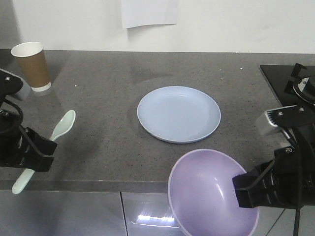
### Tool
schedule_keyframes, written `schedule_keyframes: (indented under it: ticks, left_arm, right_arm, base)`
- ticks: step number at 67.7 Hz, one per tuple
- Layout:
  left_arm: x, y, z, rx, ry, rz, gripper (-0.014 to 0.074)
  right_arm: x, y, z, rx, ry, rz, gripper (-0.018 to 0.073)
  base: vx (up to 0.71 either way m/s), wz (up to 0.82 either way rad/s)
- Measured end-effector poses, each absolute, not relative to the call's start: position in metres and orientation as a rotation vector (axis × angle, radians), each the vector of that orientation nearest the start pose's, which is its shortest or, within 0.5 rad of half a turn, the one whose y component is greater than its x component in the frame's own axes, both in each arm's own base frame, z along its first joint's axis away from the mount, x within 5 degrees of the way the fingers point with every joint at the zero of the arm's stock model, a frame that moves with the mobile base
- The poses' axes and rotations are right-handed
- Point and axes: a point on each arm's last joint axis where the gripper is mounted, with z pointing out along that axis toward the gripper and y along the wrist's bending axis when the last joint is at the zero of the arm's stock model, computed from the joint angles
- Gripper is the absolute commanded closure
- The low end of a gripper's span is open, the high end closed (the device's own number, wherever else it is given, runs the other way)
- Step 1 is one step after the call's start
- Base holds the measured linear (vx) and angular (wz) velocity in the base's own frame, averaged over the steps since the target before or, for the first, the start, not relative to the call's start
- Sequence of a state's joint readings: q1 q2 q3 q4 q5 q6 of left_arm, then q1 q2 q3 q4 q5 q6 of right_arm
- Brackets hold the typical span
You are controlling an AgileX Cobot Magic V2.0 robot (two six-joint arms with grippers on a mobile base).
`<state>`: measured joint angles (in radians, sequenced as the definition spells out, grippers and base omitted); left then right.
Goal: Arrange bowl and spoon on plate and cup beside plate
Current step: 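Drive the base closer so the held lavender bowl is over the plate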
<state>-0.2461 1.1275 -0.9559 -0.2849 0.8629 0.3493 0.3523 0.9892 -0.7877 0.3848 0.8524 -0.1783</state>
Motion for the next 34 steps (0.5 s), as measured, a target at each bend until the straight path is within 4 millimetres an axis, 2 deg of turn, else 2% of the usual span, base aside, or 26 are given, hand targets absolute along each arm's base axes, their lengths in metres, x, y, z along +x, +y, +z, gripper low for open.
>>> schedule_keyframes:
  ticks: [34]
  left_arm:
    - [0.2074,-0.0722,0.3243,0.592,2.422,-0.304,0.0519]
  right_arm:
    - [0.1609,0.0866,0.3035,-0.46,2.484,0.536,0.056]
  base:
    - [0.04,0.01]
